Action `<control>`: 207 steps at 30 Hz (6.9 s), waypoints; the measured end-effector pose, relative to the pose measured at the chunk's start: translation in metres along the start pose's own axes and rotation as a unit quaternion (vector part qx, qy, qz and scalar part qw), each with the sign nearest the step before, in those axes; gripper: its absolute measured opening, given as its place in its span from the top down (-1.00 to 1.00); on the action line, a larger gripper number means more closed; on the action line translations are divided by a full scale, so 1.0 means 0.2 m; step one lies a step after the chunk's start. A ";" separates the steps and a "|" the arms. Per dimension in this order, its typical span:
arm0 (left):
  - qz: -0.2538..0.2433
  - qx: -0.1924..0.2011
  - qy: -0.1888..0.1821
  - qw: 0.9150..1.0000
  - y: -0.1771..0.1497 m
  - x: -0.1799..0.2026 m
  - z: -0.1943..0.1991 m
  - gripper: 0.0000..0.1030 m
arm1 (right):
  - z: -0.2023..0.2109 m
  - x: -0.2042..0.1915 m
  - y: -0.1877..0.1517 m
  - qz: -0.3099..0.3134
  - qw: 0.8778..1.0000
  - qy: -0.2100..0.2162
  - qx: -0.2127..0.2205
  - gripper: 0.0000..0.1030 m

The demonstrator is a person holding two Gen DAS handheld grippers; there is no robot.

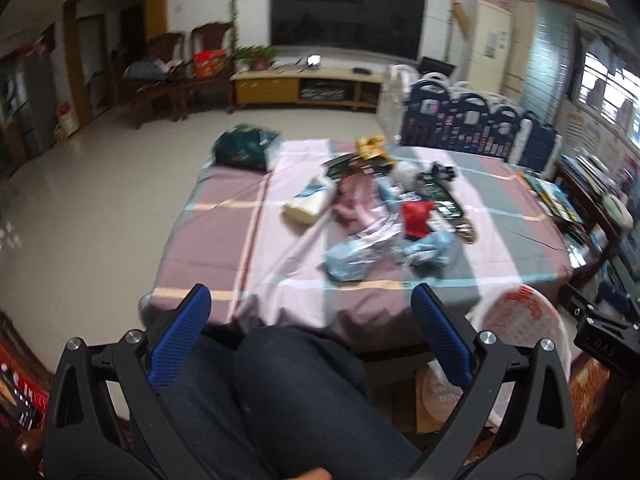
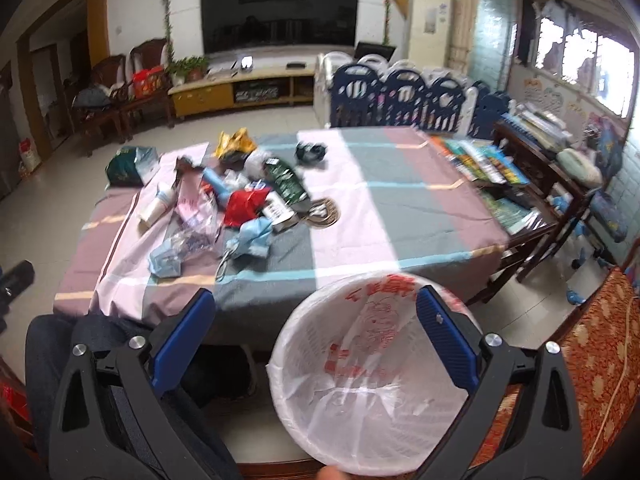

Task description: Collect trash

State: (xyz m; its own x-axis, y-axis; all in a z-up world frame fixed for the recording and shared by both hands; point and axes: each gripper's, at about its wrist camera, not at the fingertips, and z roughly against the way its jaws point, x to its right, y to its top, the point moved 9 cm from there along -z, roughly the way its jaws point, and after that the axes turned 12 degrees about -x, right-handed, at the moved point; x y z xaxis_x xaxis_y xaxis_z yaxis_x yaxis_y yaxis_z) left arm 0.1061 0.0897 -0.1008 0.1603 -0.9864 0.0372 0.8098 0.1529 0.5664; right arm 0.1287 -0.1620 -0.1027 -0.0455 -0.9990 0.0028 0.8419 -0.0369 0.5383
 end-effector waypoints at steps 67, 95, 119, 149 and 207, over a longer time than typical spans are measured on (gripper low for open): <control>-0.301 -0.136 -0.243 0.912 -0.36 1.57 -0.20 0.29 | 0.28 0.89 -0.06 -0.091 0.992 0.031 0.079 0.61; -0.115 -0.060 -0.117 0.985 -0.16 1.10 -0.23 -0.77 | 0.15 0.71 -0.18 -0.079 0.993 0.077 0.030 -0.24; 0.142 -0.012 -0.099 0.985 0.00 0.36 -0.15 -0.77 | 0.20 0.26 -0.06 0.010 0.995 0.091 0.026 -0.25; 0.127 0.004 0.115 0.985 0.12 -0.47 -0.48 -0.87 | -0.75 -0.66 0.43 0.105 0.988 0.109 -0.037 -0.33; -0.056 -0.094 -0.072 0.991 0.79 0.17 -1.54 -0.93 | -0.97 -0.67 0.28 0.057 0.980 0.152 -0.116 0.68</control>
State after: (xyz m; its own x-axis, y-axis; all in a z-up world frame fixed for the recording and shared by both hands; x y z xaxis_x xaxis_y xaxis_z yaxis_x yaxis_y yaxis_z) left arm 0.4133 0.0982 -0.2631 -0.0079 -0.9942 0.1076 0.9108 0.0373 0.4111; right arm 0.2863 -0.0351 -0.2354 0.1892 -0.9572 -0.2188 0.9334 0.1062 0.3427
